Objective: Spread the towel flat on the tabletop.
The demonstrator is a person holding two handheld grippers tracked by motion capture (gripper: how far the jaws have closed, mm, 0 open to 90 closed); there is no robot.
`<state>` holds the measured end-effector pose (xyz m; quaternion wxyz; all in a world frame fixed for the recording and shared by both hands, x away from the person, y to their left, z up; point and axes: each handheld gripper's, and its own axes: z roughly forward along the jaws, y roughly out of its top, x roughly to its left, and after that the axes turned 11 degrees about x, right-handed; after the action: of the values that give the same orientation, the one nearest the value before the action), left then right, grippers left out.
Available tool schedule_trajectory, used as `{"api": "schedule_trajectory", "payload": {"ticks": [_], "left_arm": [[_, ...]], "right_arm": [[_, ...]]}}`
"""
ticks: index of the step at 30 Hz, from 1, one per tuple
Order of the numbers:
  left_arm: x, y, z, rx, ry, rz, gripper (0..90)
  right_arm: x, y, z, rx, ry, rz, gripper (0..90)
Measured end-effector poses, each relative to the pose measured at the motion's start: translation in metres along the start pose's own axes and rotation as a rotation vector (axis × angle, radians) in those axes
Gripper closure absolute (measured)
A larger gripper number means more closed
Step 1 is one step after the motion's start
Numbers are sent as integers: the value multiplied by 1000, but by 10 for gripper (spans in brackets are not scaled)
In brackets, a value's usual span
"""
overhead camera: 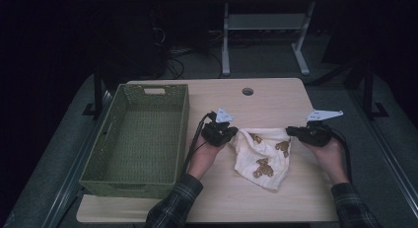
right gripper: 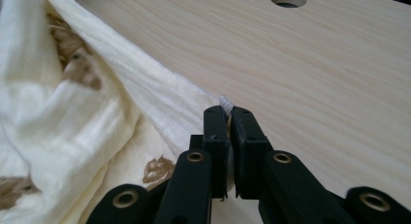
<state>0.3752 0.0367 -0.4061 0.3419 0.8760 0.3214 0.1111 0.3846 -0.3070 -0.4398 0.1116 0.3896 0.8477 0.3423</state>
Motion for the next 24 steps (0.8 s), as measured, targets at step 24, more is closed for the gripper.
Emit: {"api": "schedule_trajectory", "payload": {"ticks": [24], "left_arm": [[28, 26, 71, 56, 119, -35, 737]], "right_arm": [[-28, 3, 31, 42, -69, 80, 725]]}}
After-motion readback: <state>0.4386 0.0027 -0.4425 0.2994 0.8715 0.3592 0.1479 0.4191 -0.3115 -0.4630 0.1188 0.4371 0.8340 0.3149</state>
